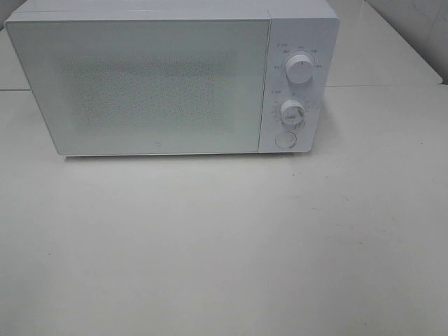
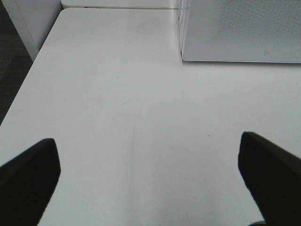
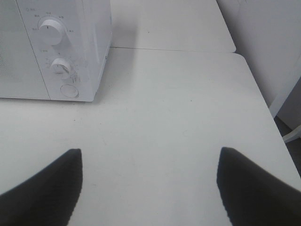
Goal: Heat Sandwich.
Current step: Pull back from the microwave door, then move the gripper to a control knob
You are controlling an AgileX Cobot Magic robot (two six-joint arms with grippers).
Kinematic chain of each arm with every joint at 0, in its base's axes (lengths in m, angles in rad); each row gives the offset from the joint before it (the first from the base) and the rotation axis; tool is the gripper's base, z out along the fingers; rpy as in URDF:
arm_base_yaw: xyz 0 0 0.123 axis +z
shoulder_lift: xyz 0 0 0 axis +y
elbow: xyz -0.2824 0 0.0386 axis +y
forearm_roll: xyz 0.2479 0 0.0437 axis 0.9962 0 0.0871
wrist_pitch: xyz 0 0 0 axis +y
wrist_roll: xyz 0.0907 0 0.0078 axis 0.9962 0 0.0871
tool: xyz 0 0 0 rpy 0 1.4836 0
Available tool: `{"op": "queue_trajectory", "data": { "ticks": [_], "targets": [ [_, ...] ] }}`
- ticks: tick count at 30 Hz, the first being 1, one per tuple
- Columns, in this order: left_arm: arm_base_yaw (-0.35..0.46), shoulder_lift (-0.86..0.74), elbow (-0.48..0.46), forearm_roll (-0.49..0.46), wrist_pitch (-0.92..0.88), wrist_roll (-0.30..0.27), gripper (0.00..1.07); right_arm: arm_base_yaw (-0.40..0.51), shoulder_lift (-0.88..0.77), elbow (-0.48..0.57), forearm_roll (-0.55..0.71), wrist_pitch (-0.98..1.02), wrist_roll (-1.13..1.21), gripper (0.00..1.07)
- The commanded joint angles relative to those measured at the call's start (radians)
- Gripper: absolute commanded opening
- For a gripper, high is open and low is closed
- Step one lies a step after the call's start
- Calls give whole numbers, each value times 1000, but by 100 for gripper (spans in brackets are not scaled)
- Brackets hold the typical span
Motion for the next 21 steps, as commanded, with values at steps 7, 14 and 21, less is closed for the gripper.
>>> {"op": "queue_trajectory", "data": {
  "ticks": [7,14,21],
  "targets": [
    [3,-20,1,0,-11,0,98,-7,158,-9,-3,-184,11,76],
    [3,-20,1,0,-11,0,98,-7,315,-9,-3,-314,11,76],
    [3,-20,1,0,-11,0,98,-7,425,-9,-3,-417,11,76]
  ]
}}
